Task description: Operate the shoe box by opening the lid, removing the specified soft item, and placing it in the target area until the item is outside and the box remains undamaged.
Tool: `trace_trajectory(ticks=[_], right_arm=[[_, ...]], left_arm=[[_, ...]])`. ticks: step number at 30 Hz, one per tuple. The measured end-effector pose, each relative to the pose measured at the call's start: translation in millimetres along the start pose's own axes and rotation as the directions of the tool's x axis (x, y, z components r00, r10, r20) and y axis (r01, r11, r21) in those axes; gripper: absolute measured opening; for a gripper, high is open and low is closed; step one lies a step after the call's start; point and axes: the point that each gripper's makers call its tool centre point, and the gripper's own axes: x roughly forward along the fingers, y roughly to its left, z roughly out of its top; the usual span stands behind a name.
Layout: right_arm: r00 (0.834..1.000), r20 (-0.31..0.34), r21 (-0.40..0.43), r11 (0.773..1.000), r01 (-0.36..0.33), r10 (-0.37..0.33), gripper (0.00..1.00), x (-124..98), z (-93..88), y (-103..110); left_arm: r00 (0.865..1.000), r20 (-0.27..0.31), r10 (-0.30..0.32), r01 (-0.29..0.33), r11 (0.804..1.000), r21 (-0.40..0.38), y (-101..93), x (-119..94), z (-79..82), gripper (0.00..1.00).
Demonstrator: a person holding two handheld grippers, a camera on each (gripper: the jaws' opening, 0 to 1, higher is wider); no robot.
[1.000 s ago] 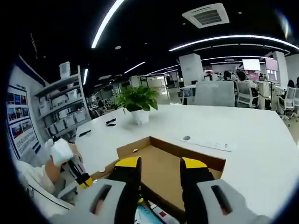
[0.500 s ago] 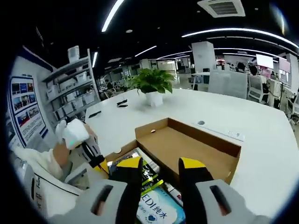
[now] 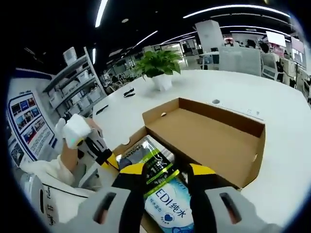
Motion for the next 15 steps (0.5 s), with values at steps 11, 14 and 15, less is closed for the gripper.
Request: trace_trajectory(ticks=[11,14,15], right_arm=[[0.999,-0.042,0.042,0.999,-0.02,0.022,0.37,4.5,-4.8,0.4],[0.999,-0.041,0.046,0.999,-0.022,0.024,0.38,6.3,-4.5,1.7],[0.999,-0.046,0.045,0.999,-0.017,0.019,0.39,8.2,-5.9,0.4]], left_arm=[[1.0,0.006,0.007,-0.007,1.0,0.002,0.0,0.2,0.3,0.02],[1.0,0.007,0.004,-0.004,1.0,-0.003,0.1,0.3,0.3,0.01],[1.0,0.008,0.005,-0.005,1.0,-0.003,0.1,0.2,0.3,0.01]])
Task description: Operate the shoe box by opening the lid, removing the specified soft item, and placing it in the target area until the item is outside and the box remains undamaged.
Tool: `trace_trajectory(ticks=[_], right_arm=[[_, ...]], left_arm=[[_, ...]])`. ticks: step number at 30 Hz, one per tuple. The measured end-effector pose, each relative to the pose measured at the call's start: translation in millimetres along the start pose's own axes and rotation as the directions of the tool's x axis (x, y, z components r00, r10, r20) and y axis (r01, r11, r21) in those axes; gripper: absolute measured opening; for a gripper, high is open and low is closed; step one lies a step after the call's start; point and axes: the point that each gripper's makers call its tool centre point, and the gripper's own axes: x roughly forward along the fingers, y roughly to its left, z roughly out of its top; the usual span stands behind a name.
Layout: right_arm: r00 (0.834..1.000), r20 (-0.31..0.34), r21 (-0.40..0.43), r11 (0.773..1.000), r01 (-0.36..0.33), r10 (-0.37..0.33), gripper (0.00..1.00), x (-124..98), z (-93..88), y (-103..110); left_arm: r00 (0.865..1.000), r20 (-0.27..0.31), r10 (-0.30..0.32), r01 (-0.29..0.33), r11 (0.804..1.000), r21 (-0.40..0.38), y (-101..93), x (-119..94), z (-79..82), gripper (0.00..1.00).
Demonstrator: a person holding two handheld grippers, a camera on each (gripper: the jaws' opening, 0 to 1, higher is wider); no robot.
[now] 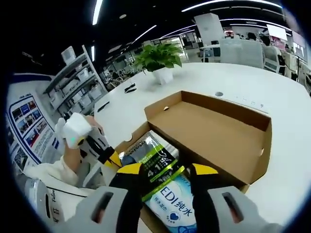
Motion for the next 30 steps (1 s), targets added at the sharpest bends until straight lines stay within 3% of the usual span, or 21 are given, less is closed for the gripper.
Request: trace_trajectory(ticks=[13,18,25,30], right_arm=[[0.999,-0.049,0.042,0.999,0.005,-0.003,0.39,20.2,-19.3,-15.2],[0.998,-0.057,0.091,0.996,-0.02,0.026,0.47,32.1,-22.5,-9.5],[0.997,-0.069,0.086,0.996,-0.015,0.021,0.45,39.0,-23.9,-13.0],[0.993,-0.113,0.095,0.995,-0.017,0.028,0.39,46.8,-36.9,-12.1]], left_arm=[[1.0,-0.003,-0.001,0.001,1.0,0.005,-0.2,-0.1,-0.1,0.02],[1.0,0.002,-0.001,0.001,1.0,0.006,-0.1,-0.2,-0.2,0.01],[1.0,0.005,-0.006,0.006,1.0,0.01,-0.4,-0.2,-0.4,0.01],[1.0,0.009,-0.003,0.003,1.0,0.013,-0.4,-0.1,-0.5,0.02]])
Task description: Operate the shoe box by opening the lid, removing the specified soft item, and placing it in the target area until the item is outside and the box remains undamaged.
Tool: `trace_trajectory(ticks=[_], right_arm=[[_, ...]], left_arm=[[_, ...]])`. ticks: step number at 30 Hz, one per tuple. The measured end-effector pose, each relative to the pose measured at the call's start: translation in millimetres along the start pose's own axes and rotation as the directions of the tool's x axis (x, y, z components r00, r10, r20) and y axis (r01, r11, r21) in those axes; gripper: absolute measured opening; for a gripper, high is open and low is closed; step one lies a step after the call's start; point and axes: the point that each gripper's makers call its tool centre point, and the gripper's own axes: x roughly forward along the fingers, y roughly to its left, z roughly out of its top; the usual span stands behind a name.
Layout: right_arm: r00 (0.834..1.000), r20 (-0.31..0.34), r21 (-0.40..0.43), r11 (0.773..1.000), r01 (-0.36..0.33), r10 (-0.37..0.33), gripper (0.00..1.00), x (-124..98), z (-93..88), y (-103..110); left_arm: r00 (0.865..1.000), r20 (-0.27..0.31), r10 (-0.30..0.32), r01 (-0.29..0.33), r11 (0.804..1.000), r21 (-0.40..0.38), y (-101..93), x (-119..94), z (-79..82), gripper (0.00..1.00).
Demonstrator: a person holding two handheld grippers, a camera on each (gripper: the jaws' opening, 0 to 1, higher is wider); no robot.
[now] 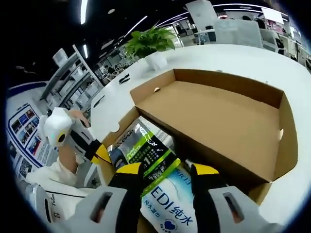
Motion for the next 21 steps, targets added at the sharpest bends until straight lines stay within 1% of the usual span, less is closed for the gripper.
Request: trace_trajectory(ticks=[8,14,21], right_arm=[[0.999,-0.024,0.01,0.999,-0.043,0.043,0.35,10.2,-7.4,13.5],[0.999,-0.028,0.016,0.999,-0.042,0.042,0.35,12.5,-8.5,11.9],[0.997,-0.034,0.037,0.997,-0.064,0.065,0.34,21.0,-13.2,11.7]], left_arm=[[1.0,0.002,0.002,-0.002,1.0,0.002,0.2,0.1,-0.1,0.02],[1.0,0.003,0.001,-0.001,1.0,0.003,0.0,0.1,0.1,0.02],[1.0,0.006,0.004,-0.004,1.0,0.008,0.1,0.2,0.5,0.02]])
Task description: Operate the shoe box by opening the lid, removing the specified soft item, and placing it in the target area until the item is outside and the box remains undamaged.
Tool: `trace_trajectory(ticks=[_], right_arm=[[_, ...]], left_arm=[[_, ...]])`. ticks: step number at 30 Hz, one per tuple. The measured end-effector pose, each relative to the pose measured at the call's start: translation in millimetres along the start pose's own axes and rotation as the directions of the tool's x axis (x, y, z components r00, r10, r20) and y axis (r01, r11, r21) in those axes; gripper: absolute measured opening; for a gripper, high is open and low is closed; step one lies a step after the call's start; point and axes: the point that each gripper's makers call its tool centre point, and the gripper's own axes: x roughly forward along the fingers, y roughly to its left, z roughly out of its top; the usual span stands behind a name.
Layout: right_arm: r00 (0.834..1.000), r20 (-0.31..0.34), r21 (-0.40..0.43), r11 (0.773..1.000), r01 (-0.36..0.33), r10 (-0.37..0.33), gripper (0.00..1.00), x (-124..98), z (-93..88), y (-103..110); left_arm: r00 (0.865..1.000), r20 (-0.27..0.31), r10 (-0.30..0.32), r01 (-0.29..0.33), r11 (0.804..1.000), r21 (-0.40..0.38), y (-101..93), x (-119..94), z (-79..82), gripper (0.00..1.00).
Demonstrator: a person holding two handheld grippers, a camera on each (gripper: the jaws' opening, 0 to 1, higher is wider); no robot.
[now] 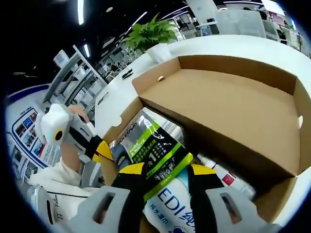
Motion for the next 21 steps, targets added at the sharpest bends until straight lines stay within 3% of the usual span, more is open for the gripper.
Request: trace_trajectory(ticks=[9,21], right_arm=[[1.0,0.002,0.018,0.999,-0.029,0.029,0.32,7.2,-1.9,0.7],[0.994,0.06,0.066,0.993,-0.095,0.091,0.29,0.2,6.4,8.7]], left_arm=[[1.0,0.001,0.0,0.0,1.0,0.0,0.3,0.1,0.1,0.02],[1.0,0.001,0.001,-0.001,1.0,0.0,-0.4,0.5,0.4,0.02]])
